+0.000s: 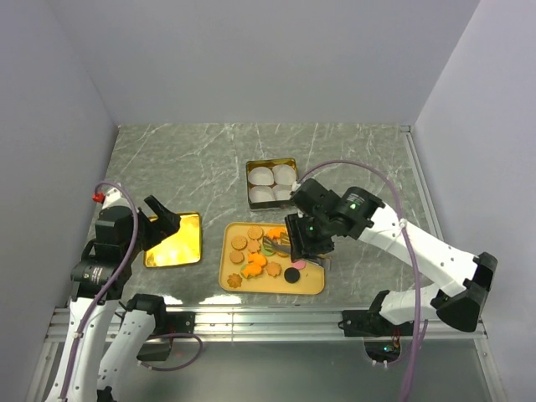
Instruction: Pack the cookies
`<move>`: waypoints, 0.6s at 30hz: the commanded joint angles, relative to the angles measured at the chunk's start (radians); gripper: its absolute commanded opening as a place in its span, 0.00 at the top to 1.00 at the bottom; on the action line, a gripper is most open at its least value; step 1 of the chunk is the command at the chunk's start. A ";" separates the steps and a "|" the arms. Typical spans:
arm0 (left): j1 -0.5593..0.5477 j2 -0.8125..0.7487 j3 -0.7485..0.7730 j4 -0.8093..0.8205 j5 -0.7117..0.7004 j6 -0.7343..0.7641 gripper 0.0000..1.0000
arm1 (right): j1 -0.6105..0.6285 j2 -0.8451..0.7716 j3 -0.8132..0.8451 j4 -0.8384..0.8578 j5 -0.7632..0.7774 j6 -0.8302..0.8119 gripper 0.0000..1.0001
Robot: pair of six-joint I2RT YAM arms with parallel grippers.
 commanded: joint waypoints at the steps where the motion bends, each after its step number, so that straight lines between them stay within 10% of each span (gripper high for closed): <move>1: -0.005 -0.002 -0.006 0.050 0.021 0.010 0.01 | 0.020 0.020 -0.013 0.054 -0.004 0.023 0.44; 18: -0.016 -0.010 -0.008 0.038 0.026 0.018 0.01 | 0.045 0.180 -0.001 0.081 0.060 -0.033 0.44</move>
